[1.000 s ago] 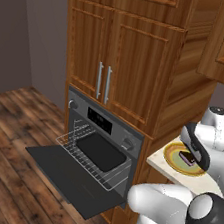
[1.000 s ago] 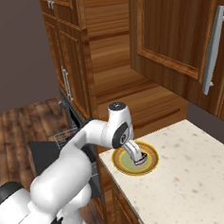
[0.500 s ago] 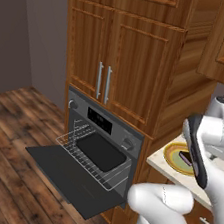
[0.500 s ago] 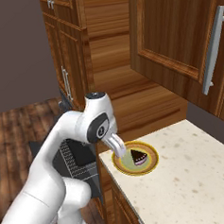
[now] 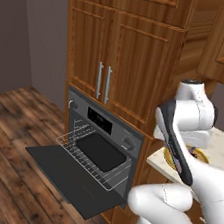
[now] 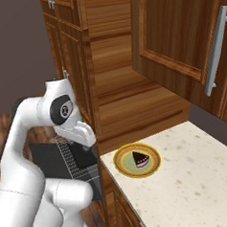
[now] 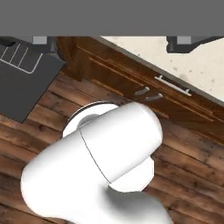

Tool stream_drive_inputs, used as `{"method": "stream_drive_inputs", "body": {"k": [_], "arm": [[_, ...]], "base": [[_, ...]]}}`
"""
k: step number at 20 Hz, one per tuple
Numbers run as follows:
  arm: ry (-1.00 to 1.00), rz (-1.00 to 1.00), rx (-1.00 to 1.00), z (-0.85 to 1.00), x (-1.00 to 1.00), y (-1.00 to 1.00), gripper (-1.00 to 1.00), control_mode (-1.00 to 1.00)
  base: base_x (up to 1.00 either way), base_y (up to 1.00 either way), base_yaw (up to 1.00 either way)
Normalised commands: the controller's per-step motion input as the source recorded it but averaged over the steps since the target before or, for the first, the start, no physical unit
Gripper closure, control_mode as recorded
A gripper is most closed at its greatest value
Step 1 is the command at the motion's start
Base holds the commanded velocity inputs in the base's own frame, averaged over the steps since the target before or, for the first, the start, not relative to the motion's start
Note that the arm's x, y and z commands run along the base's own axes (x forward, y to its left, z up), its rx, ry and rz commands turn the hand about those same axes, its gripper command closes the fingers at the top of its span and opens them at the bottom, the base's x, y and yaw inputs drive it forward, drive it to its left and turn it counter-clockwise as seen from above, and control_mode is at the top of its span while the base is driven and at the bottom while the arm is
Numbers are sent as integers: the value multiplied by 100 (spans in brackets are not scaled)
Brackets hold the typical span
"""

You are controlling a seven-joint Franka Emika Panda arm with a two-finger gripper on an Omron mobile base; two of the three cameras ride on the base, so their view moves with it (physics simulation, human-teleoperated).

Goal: Take the baked cake out of the oven and place it on the plate for cooling. Then close the oven door.

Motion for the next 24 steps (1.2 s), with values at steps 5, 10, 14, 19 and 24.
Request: {"method": "stream_drive_inputs", "body": {"k": [5, 10, 14, 19, 24], "arm": [[27, 26, -17, 2, -3, 100, -100, -100], [22, 21, -30, 0, 1, 100, -100, -100], [18, 20, -33, 0, 36, 100, -100, -100], [27, 24, -28, -23, 68, 72, -100, -100], [34, 35, -21, -54, 66, 13, -100, -100]], "base": [[0, 0, 0], [0, 0, 0], [0, 0, 0], [0, 0, 0], [0, 0, 0]]}}
